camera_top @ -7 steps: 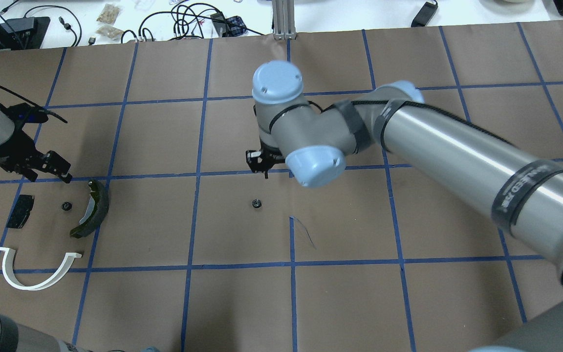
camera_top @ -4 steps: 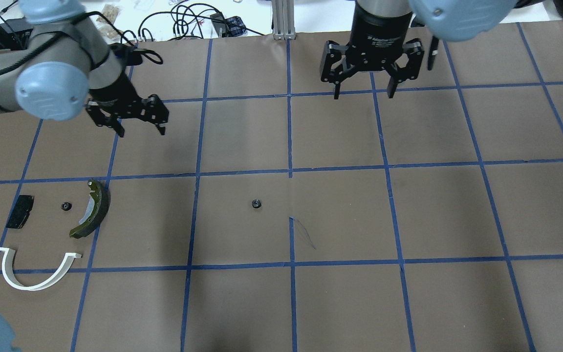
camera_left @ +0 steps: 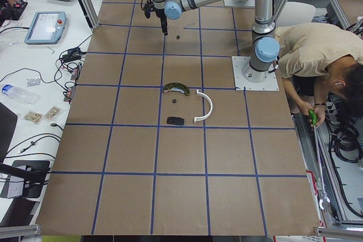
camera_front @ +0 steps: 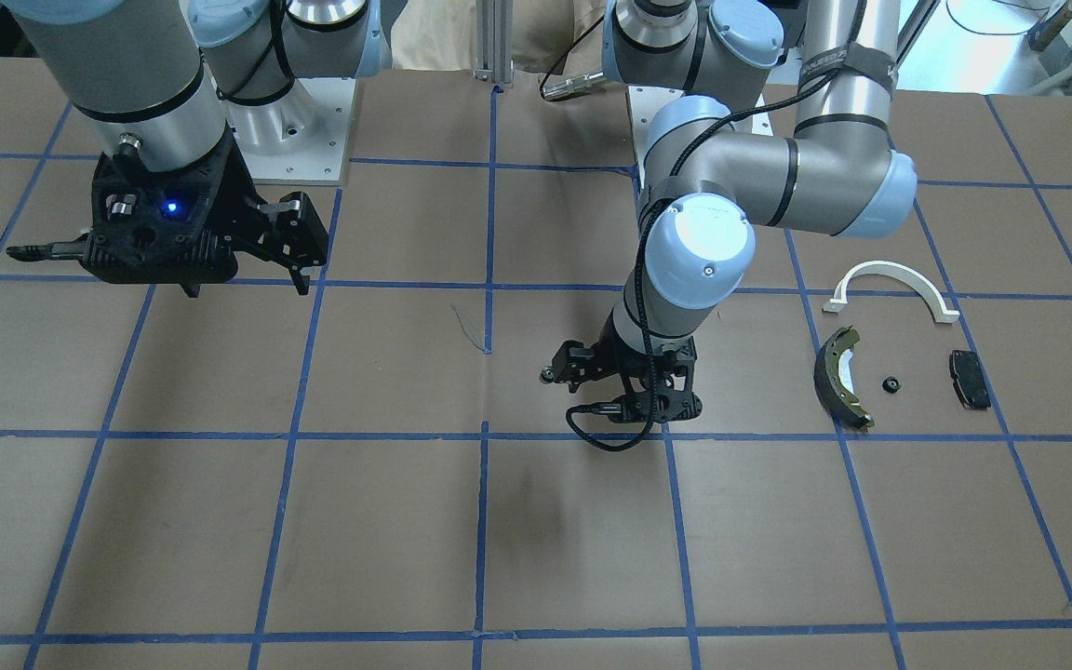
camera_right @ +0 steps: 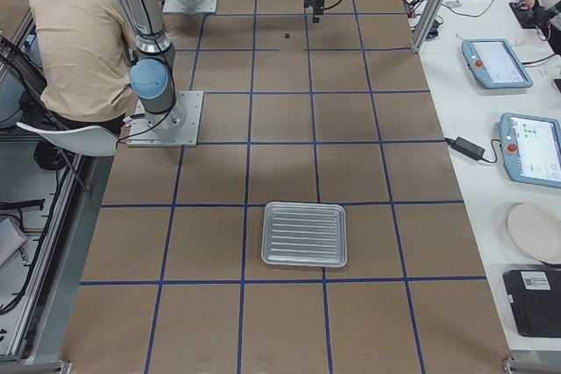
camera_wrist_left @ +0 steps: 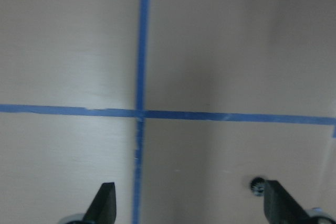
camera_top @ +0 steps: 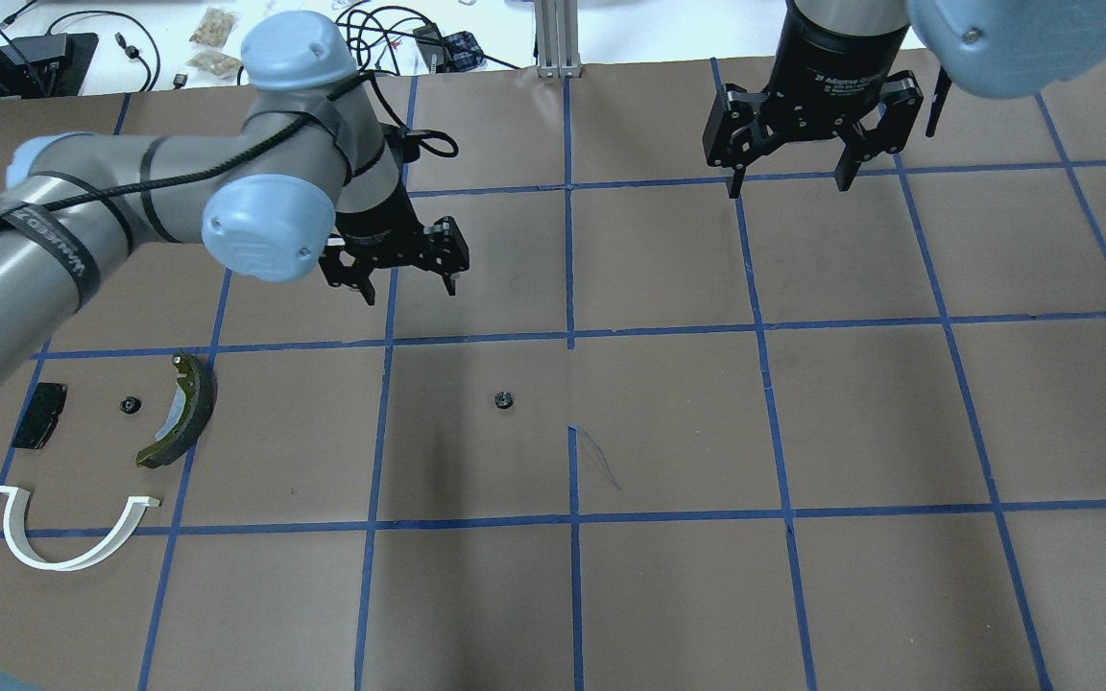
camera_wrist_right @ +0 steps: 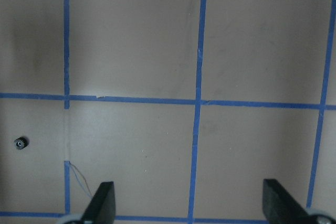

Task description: Place bearing gear from tray to pile

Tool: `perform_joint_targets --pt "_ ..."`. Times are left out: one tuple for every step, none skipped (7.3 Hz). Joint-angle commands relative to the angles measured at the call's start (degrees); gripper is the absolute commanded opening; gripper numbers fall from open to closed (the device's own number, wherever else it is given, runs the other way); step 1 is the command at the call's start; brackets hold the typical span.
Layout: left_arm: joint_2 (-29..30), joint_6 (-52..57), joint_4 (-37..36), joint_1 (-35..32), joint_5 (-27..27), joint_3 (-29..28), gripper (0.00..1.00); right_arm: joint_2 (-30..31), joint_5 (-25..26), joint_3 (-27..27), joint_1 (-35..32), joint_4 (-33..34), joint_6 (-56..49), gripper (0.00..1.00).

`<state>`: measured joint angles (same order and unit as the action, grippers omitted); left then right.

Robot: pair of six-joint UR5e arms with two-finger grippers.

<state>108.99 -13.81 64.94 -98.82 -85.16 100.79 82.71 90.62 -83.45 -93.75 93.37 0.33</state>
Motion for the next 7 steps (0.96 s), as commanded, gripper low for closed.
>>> perform_joint_targets --pt "1.57 -3.14 -6.39 -3.82 0.61 4.67 1.0 1.31 0.7 -2.24 2.16 2.96 -3.4 1.0" --pt "2.01 -3.5 -7.19 -5.49 0.43 4.77 1.0 2.1 0.35 -3.02 2.43 2.7 -1.32 1.0" --pt "2.11 -3.5 -7.11 -6.12 0.17 5.29 0.98 2.37 0.26 -3.9 2.52 3.3 0.01 1.0" --pt "2.11 -3.5 -7.11 -6.3 0.08 6.78 0.97 2.46 0.17 -3.91 2.35 3.66 0.71 1.0" --pt "2.37 -3.5 -8.67 -6.3 0.08 8.45 0.94 2.72 0.52 -3.91 2.09 4.79 1.07 1.0" --pt "2.63 -3.5 -10.6 -6.3 0.08 8.98 0.84 2.63 0.87 -4.0 2.43 4.54 3.16 1.0" --pt "3.16 -3.59 -10.71 -6.3 0.17 8.99 0.83 2.72 0.87 -4.08 2.17 4.02 3.27 1.0"
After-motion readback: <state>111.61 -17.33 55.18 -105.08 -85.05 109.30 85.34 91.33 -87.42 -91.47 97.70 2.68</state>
